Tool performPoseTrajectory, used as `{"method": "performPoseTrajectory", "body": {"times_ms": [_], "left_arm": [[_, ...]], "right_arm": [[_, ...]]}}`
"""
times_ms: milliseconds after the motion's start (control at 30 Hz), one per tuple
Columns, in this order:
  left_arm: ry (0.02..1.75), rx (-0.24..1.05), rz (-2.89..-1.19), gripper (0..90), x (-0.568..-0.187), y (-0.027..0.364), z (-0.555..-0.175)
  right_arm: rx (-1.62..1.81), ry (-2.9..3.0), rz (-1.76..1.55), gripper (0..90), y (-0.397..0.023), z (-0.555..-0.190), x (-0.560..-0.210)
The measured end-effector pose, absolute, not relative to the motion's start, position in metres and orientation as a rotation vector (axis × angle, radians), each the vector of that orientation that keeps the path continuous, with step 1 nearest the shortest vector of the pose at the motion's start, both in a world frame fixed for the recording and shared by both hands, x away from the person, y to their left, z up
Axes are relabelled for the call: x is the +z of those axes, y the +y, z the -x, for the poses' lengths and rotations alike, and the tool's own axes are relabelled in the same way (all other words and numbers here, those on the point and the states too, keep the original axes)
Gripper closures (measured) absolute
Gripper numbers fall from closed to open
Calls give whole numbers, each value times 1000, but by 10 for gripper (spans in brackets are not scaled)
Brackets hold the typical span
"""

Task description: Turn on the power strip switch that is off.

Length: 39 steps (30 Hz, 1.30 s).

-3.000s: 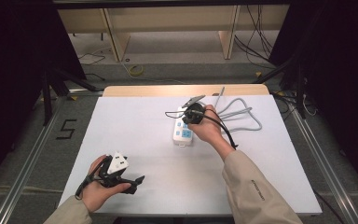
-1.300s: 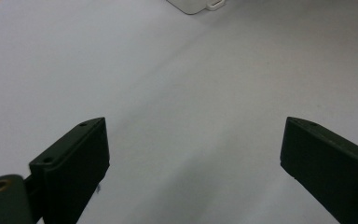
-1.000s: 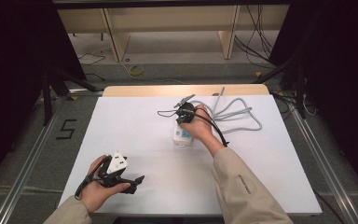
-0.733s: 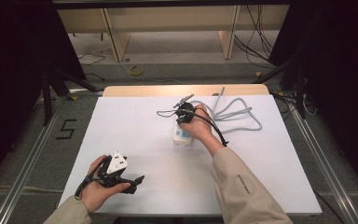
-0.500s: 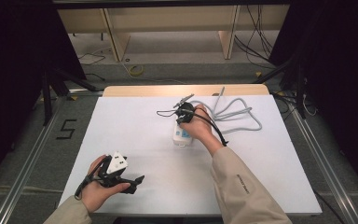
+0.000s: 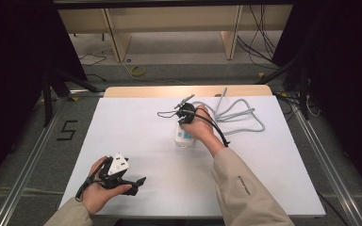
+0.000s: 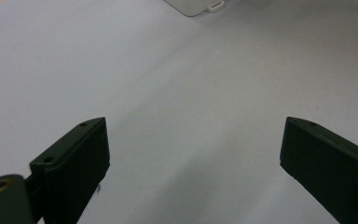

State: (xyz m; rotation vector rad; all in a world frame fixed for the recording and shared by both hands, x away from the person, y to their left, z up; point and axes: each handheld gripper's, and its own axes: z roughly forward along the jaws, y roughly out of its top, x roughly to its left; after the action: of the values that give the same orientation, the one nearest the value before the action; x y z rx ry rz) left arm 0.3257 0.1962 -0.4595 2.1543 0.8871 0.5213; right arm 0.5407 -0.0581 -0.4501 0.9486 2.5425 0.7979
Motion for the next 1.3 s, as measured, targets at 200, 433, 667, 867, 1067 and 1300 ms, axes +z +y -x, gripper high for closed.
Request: {"method": "performPoseTrajectory", "body": {"times_ms": [200, 433, 667, 867, 1067, 1300], "left_arm": [[888, 520, -2154, 78, -460, 196, -326], [888, 517, -2154, 78, -460, 196, -326], [889, 516, -2153, 79, -460, 196, -326], [891, 516, -2148, 79, -460, 195, -326], [892, 515, -2148, 79, -460, 195, -326], [892, 514, -2148, 79, -460, 195, -326]], "right_arm": [[764, 2545, -944, 900, -55, -540, -449], [737, 2547, -935, 900, -53, -540, -449], [725, 2546, -927, 900, -52, -539, -449], [727, 2540, -928, 900, -51, -539, -449], [718, 2538, -928, 900, -50, -539, -449], [716, 2543, -922, 900, -50, -539, -449]]}}
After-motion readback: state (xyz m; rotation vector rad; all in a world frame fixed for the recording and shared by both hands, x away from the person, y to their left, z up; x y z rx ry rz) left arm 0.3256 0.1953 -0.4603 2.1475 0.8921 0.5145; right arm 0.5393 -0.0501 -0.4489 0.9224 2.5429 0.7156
